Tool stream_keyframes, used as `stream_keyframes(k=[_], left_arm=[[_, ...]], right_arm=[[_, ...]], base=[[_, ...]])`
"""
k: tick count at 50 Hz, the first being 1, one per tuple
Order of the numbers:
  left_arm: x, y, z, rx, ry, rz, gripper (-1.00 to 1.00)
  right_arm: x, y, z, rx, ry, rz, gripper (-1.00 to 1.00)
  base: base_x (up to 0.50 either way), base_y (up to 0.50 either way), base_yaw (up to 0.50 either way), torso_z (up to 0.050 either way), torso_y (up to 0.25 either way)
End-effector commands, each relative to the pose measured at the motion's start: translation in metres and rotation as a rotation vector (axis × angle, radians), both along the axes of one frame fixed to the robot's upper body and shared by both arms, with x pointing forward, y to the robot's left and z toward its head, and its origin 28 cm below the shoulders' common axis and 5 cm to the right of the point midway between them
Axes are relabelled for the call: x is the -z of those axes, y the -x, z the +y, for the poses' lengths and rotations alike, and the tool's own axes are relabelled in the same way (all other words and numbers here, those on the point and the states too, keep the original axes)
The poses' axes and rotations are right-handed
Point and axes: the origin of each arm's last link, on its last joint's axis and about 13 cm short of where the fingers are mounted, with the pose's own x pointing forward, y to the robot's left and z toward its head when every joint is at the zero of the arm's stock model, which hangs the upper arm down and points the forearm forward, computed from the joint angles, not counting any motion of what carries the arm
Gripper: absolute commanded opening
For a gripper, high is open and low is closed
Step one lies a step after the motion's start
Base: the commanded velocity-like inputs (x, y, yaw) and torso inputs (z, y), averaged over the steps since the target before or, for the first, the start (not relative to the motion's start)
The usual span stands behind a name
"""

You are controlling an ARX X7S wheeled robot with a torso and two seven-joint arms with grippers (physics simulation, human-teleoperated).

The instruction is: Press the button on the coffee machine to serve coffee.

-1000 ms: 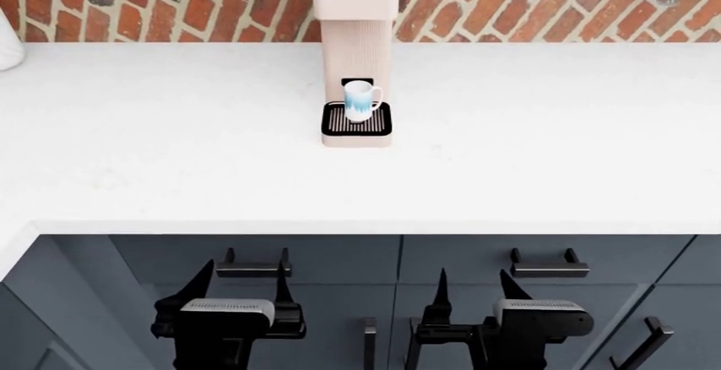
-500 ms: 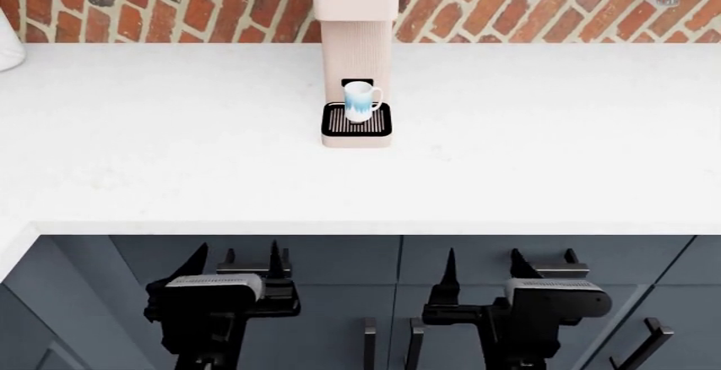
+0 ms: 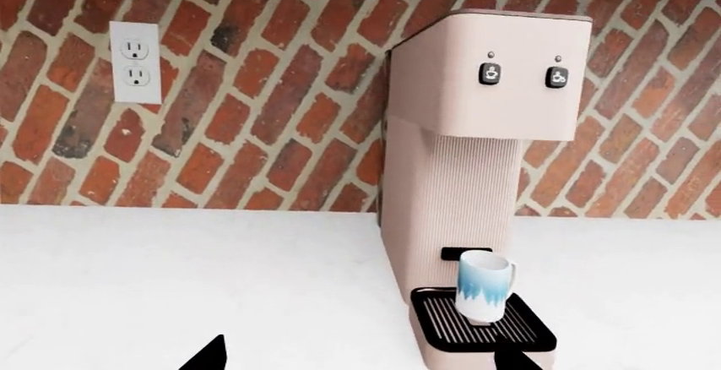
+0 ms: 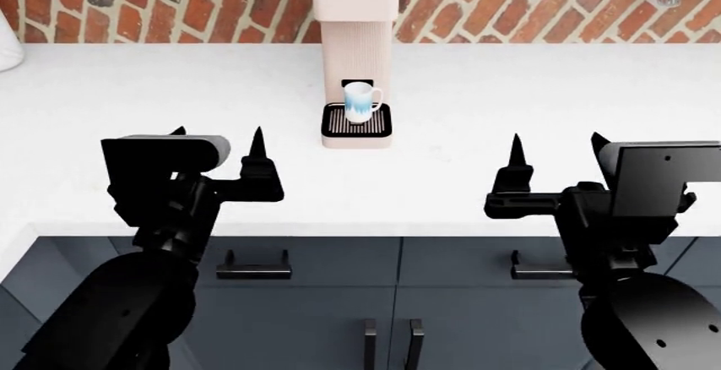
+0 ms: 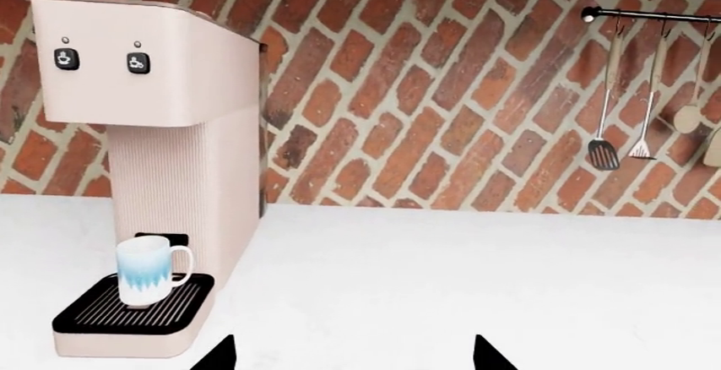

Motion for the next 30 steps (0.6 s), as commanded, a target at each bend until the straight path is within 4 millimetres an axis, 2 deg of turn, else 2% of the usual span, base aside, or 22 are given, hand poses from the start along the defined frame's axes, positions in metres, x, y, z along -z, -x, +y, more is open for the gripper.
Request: stream_keyframes(k=[1, 14, 30], left_arm=[[-0.021, -0.007, 0.006, -0.002, -0.028, -0.009, 1.0], [-0.017, -0.01, 0.009, -0.022, -0.015, -0.005, 1.0], [-0.008, -0.01, 0.005, -0.008, -0.004, 0.012, 1.0]], right_arm=[[-0.024, 0.002, -0.01, 0.015, 0.048, -0.011, 1.0], [-0.021, 0.003, -0.008, 0.03, 0.024, -0.013, 1.0], [-0.021, 0.003, -0.008, 0.027, 0.017, -0.004, 1.0]], base=[[0.22, 0.0, 0.0, 0.0, 0.0], [0.43, 0.01, 0.0, 0.0, 0.0], [0.49, 0.2, 0.0, 0.0, 0.0]])
